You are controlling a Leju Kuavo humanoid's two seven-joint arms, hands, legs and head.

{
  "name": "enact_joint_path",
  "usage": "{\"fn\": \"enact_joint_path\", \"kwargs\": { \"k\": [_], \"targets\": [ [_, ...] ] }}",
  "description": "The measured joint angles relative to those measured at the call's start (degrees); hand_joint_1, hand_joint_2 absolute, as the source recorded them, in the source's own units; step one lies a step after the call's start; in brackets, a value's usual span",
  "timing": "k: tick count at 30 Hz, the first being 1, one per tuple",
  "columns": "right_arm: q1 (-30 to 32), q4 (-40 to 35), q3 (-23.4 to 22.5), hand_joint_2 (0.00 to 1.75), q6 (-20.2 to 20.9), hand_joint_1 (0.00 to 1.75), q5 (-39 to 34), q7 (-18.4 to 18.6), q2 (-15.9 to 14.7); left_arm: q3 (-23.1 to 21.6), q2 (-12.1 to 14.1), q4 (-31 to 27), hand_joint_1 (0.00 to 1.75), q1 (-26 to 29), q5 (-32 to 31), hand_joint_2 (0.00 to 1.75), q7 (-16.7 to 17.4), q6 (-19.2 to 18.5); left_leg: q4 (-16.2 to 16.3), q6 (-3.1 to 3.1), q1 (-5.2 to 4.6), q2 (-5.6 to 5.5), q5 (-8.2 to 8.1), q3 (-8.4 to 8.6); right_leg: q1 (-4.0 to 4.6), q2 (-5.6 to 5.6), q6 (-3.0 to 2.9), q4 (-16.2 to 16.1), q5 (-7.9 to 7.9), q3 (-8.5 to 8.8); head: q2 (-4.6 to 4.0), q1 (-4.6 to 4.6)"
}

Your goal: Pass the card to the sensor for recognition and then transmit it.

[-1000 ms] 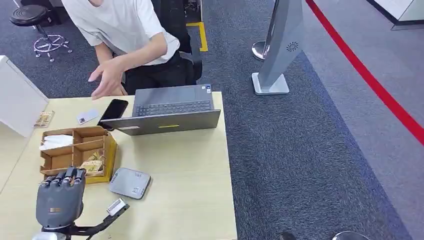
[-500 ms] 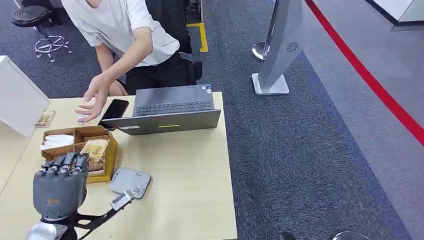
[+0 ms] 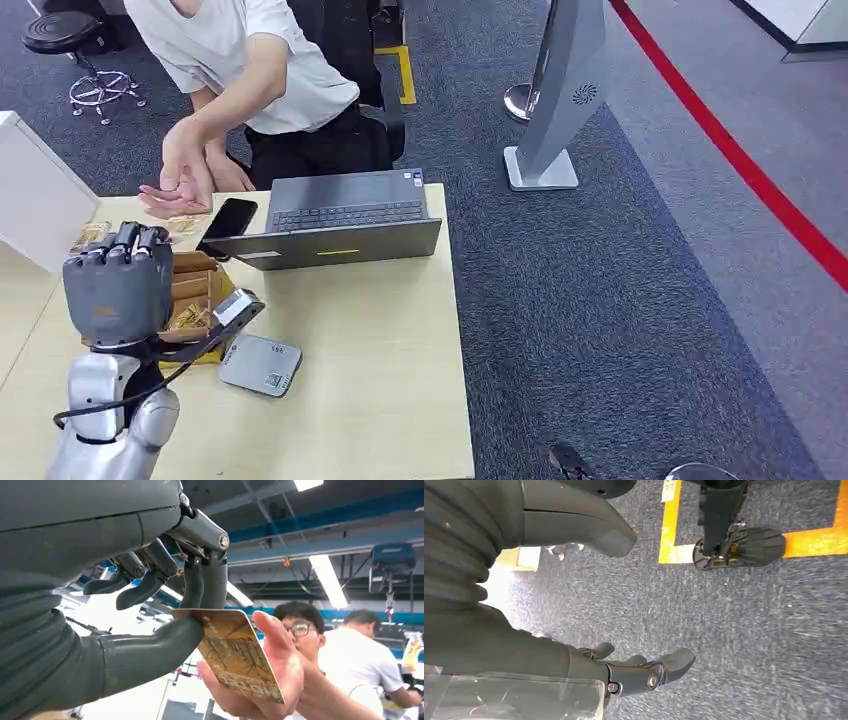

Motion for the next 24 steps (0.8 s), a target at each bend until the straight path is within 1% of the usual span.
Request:
{"fn": "enact_joint_path", "kwargs": {
  "k": [5,10,17,18,24],
  "targets": [
    [-1.1,0.0,1.7,1.75,0.1,0.00,0.0,0.7,0.4,1.0,-1.9,6.5,1.75,-3.7,-0.6,1.75,0.4,0.0,0.0,0.00,0.00,0.01,0.00,0.00,0.00,0.02,0.02,0.0,0.02,0.00,0.00,0.00],
    [-1.6,0.0,3.1,1.75,0.1,0.00,-0.2,1.4,0.6,1.8,-2.7,11.1,1.75,-5.7,0.2,1.75,0.5,-0.3,0.0,0.00,0.00,0.02,0.00,0.00,0.00,0.05,0.02,0.0,0.02,-0.02,0.00,-0.02],
    [-1.6,0.0,4.0,1.75,0.1,0.00,-0.3,1.6,0.6,2.5,-3.0,13.3,1.75,-6.0,0.4,1.75,0.5,-0.9,0.0,-0.01,0.00,0.04,-0.04,-0.05,0.00,0.08,0.02,0.0,0.00,-0.05,0.00,-0.02],
    [-1.6,0.0,4.2,1.75,0.1,0.00,-0.3,1.6,0.6,2.6,-3.0,13.5,0.00,-6.0,0.4,1.75,0.5,-1.0,0.0,-0.01,0.00,0.04,-0.05,-0.05,0.00,0.08,0.02,0.0,0.00,-0.06,0.00,-0.02],
    [-1.6,0.0,4.7,1.75,0.1,0.00,-0.8,1.7,0.6,2.7,-3.1,13.8,0.00,-6.0,0.7,1.75,0.4,-1.5,0.0,-0.01,0.00,0.03,-0.05,-0.07,0.00,0.06,0.02,0.0,0.00,-0.07,0.00,-0.02]
  ]
}}
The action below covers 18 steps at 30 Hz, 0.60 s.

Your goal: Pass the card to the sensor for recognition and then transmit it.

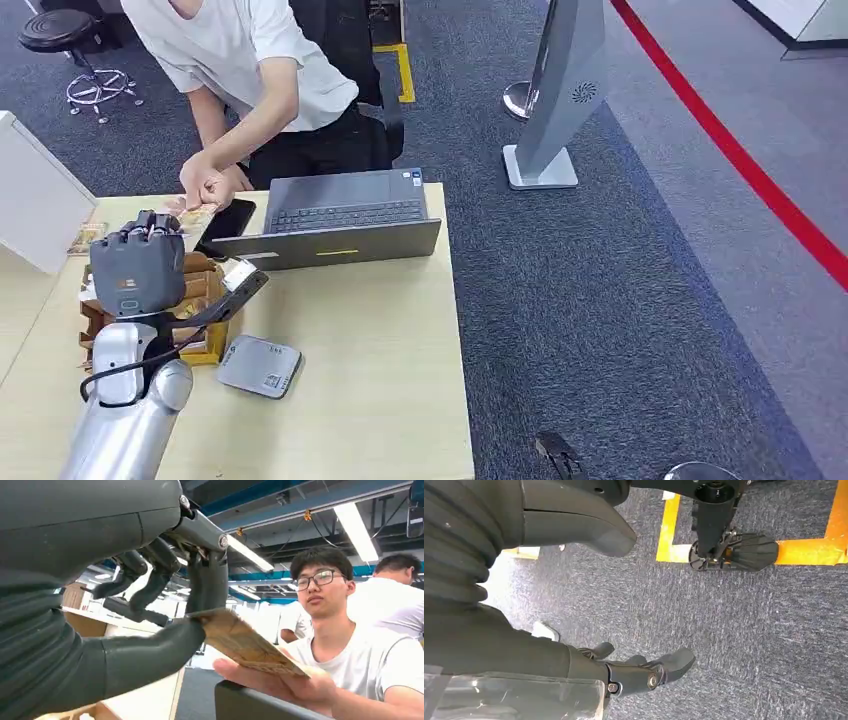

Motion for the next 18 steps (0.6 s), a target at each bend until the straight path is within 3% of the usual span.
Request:
{"fn": "enact_joint_path", "kwargs": {
  "k": [18],
  "targets": [
    [0.0,0.0,2.4,1.75,-0.1,0.00,-2.2,0.7,0.0,0.3,-0.2,0.0,0.00,0.9,3.6,1.75,-3.0,1.5,0.0,-0.01,0.00,0.00,0.01,0.00,0.00,0.00,0.00,0.0,0.01,0.02,0.00,0.00]
  ]
}}
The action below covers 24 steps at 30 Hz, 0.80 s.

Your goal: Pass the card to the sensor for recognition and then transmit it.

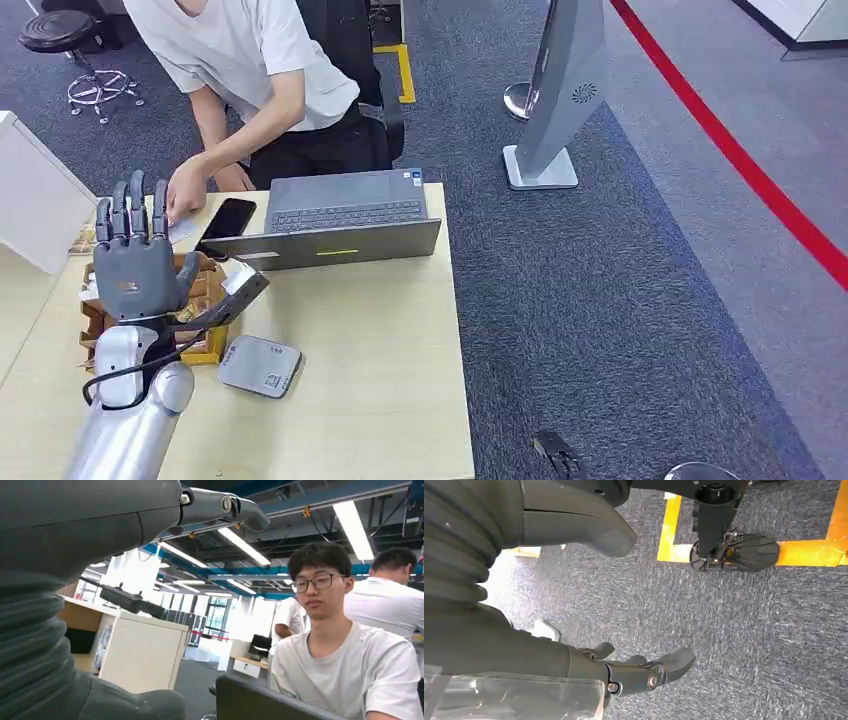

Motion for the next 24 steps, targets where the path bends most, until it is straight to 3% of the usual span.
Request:
{"fn": "enact_joint_path", "kwargs": {
  "k": [5,10,19,24],
  "targets": [
    [0.2,0.0,0.6,1.75,0.0,0.00,-1.2,0.0,0.0,0.3,1.0,-4.8,0.00,3.0,0.2,1.75,-0.1,0.6,0.0,0.00,0.00,0.01,-0.01,-0.01,0.00,0.01,0.00,0.0,0.00,0.01,0.00,0.00],
    [1.3,0.0,0.8,1.75,-0.2,0.00,-2.8,-0.9,0.0,0.8,3.3,-11.8,0.00,10.0,0.4,1.75,-1.2,3.4,0.0,-0.02,0.00,0.00,-0.04,-0.03,0.00,-0.01,0.02,0.0,-0.08,-0.01,0.00,0.02],
    [2.5,0.0,0.8,1.75,-0.9,0.00,-4.2,-1.4,0.0,3.8,5.5,-24.9,0.00,21.8,1.4,1.75,-7.2,4.0,0.0,0.00,0.00,0.00,-0.10,-0.04,0.00,-0.06,0.04,0.0,-0.15,0.02,0.00,0.02],
    [3.0,0.0,0.8,1.75,-1.1,0.00,-5.2,-2.2,-0.1,8.6,3.5,-33.6,0.00,30.7,4.4,1.75,-20.1,4.0,0.0,0.01,0.00,0.09,-0.15,-0.01,0.00,0.04,0.04,0.0,-0.16,-0.01,0.00,0.00]
  ]
}}
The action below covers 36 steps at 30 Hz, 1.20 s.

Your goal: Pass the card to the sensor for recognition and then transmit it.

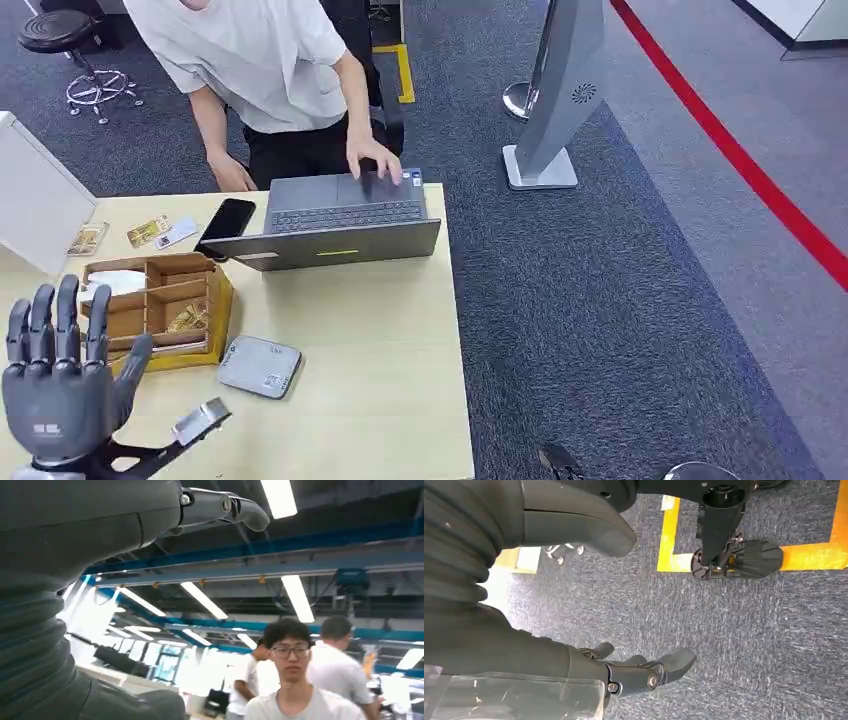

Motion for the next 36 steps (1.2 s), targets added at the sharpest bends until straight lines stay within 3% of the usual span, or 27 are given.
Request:
{"fn": "enact_joint_path", "kwargs": {
  "k": [3,6,12,18,23,25,27,29,31,33,36],
  "targets": [
    [0.3,0.0,0.0,1.75,-0.1,0.00,-0.1,-0.2,-0.1,3.4,-3.0,-4.5,0.00,6.0,2.0,1.75,-8.1,0.0,0.0,0.03,-0.01,-0.02,-0.05,-0.02,-0.01,-0.05,0.04,0.0,-0.05,0.01,0.00,0.07],
    [0.6,-0.1,0.2,1.75,-0.1,0.00,-0.6,-0.5,-0.2,7.3,-6.3,-7.2,0.00,10.3,4.4,1.75,-12.6,0.0,0.0,-0.03,0.00,-0.03,-0.12,0.00,-0.01,-0.04,0.02,0.0,-0.07,0.00,0.00,0.02],
    [0.8,-0.2,0.5,1.75,-0.1,0.00,-0.8,-0.9,-0.5,11.1,-9.3,-9.3,0.00,13.2,6.8,1.75,-14.0,0.0,0.0,-0.03,0.01,-0.08,-0.11,0.01,0.01,-0.12,0.04,0.0,-0.10,0.05,0.00,0.04],
    [0.9,-0.2,1.6,1.75,0.0,0.00,-0.8,-1.1,-0.8,17.9,-10.1,-9.5,0.00,14.1,20.3,1.75,-14.1,0.0,0.0,-0.03,0.01,-0.08,-0.10,0.04,0.01,-0.11,0.03,0.0,-0.09,0.07,0.00,0.04],
    [0.9,-0.2,2.0,1.75,0.0,0.00,-1.0,-1.2,-0.9,21.0,-10.0,-9.3,0.00,14.2,23.8,1.75,-14.1,-0.1,0.0,-0.03,0.01,-0.09,-0.10,0.02,0.00,-0.11,0.03,0.0,-0.10,0.08,0.00,0.02],
    [0.9,-0.2,2.5,1.75,0.0,0.00,-1.0,-1.4,-0.9,22.4,-9.6,-8.6,0.00,13.9,31.0,1.75,-14.1,-1.5,0.0,-0.03,0.00,-0.09,-0.10,0.03,0.00,-0.10,0.03,0.0,-0.10,0.06,0.00,0.02],
    [0.8,-0.2,3.0,1.75,0.1,0.00,-0.7,-1.9,-1.0,25.4,-8.7,-6.7,0.00,12.6,41.5,1.75,-14.1,-5.7,0.0,-0.03,0.01,-0.10,-0.10,0.04,0.01,-0.12,0.02,0.0,-0.10,0.07,0.00,0.02],
    [0.8,-0.2,3.4,1.75,0.2,0.00,-0.7,-2.2,-1.0,28.9,-8.0,-4.3,0.00,11.0,49.8,1.75,-14.0,-12.2,0.0,-0.04,0.04,-0.10,-0.09,0.05,0.04,-0.12,0.02,0.0,-0.11,0.07,0.00,-0.07],
    [0.8,-0.2,4.2,1.75,0.6,0.00,-0.7,-2.7,-1.4,34.9,-6.8,1.4,0.00,7.6,55.9,1.75,-14.1,-23.0,-0.1,-0.04,0.04,-0.13,-0.03,0.04,0.04,-0.19,0.01,0.0,-0.11,0.11,0.00,-0.07],
    [0.7,-0.2,4.8,1.75,0.9,0.00,-0.7,-3.2,-1.6,41.5,-5.9,7.3,0.00,4.5,58.9,1.75,-14.1,-30.7,-0.1,-0.07,0.12,-0.03,-0.03,0.11,0.11,-0.07,-0.06,0.0,-0.07,0.09,0.00,-0.09],
    [0.9,-0.2,5.6,1.75,1.2,0.00,-0.6,-3.4,-2.2,49.7,-4.6,16.6,0.00,-0.2,61.9,1.75,-14.2,-37.1,-0.1,-0.07,0.10,-0.05,-0.03,0.09,0.09,-0.04,-0.06,0.0,-0.07,0.12,0.00,-0.07]
  ]
}}
